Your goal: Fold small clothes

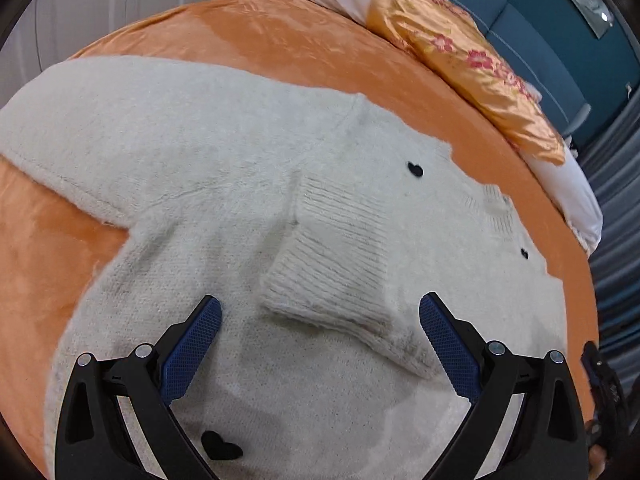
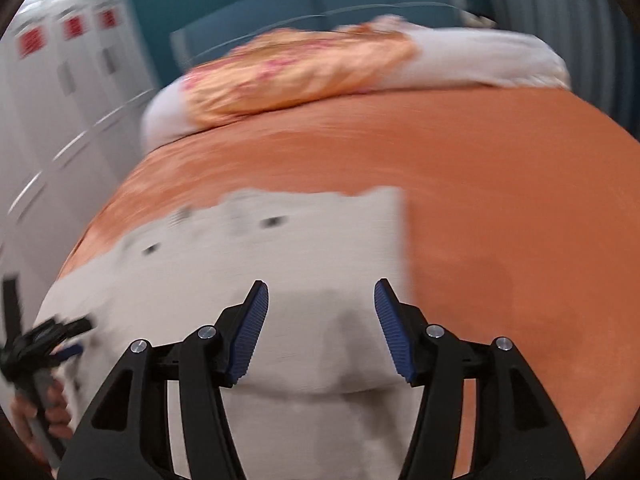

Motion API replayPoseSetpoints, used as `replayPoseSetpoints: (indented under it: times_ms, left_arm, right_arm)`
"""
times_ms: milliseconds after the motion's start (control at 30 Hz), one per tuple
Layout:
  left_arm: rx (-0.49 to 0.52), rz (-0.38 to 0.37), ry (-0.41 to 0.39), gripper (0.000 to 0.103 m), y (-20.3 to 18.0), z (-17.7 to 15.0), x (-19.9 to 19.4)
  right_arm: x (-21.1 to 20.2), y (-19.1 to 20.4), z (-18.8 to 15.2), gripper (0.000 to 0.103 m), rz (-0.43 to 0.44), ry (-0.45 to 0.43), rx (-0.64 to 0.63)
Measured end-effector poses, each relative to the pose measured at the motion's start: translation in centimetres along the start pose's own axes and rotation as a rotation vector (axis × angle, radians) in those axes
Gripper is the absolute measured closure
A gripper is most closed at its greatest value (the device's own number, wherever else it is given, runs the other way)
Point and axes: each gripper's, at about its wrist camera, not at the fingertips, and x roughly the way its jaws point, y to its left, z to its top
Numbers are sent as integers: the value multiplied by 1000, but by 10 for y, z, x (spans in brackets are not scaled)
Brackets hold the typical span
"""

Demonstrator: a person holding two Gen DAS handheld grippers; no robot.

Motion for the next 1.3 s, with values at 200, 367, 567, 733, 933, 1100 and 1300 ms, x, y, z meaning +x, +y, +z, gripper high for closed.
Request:
replayPoseSetpoints:
  times_ms: [200, 367, 567, 733, 933, 1100, 1300]
  left_arm:
    - [43, 35, -13, 27, -3, 12, 11]
    - [87, 42, -16, 96, -12, 31, 21]
    - [156, -76, -220, 99, -38, 59, -25]
    - [156, -47, -206, 102, -37, 54, -7]
    - [89, -15, -65, 103, -4, 36, 40]
    - [39, -110, -60, 53, -3, 34, 13]
    - [34, -86, -3, 41, -16, 23, 28]
  right_arm:
    - [45, -3, 8, 49, -12, 64, 27]
    - [76, 4, 12, 94, -50, 112, -9]
    - [-1, -10, 34, 96, 120, -211, 138]
    - [47, -52, 7, 95, -7, -39, 241]
    - [26, -54, 4, 91, -2, -22, 235]
    - [-13, -43, -11, 60, 23, 3, 151]
    - [4, -28, -43, 56, -64, 99, 84]
